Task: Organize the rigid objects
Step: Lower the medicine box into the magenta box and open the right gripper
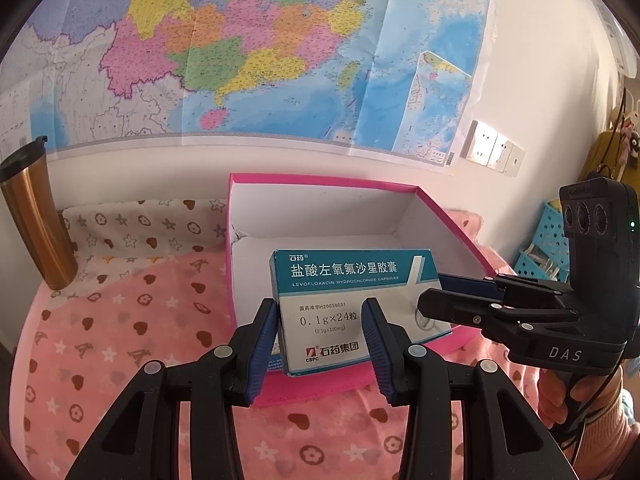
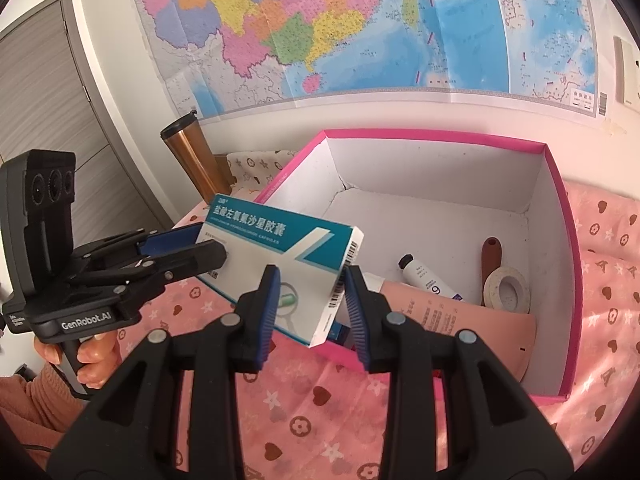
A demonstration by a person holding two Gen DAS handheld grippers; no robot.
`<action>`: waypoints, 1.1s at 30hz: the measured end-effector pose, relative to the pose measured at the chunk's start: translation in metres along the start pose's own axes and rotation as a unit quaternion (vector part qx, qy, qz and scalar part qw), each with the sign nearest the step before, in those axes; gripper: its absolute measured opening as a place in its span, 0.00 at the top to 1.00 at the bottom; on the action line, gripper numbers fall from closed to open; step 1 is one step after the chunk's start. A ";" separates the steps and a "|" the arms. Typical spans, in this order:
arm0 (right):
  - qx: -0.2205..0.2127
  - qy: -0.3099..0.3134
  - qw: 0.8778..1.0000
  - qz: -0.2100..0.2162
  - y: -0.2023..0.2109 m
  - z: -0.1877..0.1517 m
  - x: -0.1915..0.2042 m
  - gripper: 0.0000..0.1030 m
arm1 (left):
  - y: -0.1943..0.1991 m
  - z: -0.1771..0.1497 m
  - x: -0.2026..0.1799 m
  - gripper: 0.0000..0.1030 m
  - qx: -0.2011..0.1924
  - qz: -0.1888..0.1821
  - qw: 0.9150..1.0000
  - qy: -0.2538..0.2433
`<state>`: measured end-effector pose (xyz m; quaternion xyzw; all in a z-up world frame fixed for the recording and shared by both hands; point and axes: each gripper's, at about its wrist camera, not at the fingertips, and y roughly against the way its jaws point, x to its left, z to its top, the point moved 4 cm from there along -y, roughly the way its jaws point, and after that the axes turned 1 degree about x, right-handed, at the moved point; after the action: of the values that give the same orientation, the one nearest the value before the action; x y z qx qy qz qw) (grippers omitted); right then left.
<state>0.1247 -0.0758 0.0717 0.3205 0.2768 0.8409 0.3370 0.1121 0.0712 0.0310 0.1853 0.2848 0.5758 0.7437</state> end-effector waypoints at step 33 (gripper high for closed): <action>-0.021 0.006 0.998 -0.056 0.038 -0.024 -0.005 0.35 | 0.022 -0.019 -0.016 0.14 -0.049 0.033 0.998 -0.024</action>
<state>0.0954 -0.1092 0.0798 0.2924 0.2784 0.8281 0.3890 0.0810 0.0604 0.0331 0.1715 0.2321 0.6084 0.7394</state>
